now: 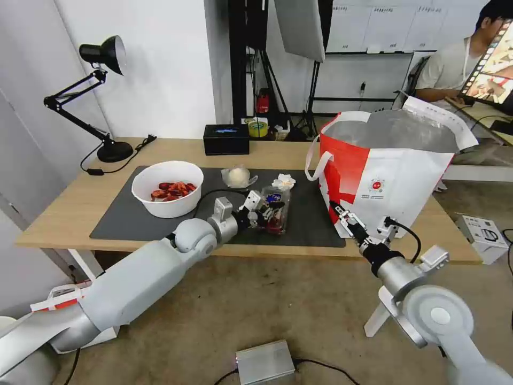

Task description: Pick up the trash from the table and place it into the takeout bag.

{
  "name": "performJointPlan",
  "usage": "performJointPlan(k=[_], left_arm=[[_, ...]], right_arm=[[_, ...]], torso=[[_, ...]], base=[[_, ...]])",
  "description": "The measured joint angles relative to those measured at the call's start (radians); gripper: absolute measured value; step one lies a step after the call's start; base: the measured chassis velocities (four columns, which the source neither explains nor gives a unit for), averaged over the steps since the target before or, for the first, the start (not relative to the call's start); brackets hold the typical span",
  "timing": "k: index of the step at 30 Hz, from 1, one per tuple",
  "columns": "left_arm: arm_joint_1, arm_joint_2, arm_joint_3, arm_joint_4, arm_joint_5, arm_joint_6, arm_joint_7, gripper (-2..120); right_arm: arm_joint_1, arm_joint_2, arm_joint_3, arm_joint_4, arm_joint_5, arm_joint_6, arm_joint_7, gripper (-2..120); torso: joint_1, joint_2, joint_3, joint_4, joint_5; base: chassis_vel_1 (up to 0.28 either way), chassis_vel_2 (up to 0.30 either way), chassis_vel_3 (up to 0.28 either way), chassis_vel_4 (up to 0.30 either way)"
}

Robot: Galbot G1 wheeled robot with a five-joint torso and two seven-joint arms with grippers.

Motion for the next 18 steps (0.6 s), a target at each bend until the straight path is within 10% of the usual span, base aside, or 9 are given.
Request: performJointPlan(k=[18], left_arm=[[0.012, 0.027, 0.018, 0.006, 0.09, 0.017, 0.012, 0]], right_arm=[[0.029, 0.016, -0.001, -0.007, 0.016, 0.0, 0.01, 100]], torso=[[0.0, 0.0, 0.0, 0.0, 0.0]], base=[[0.0, 0.0, 0.0, 0.0]])
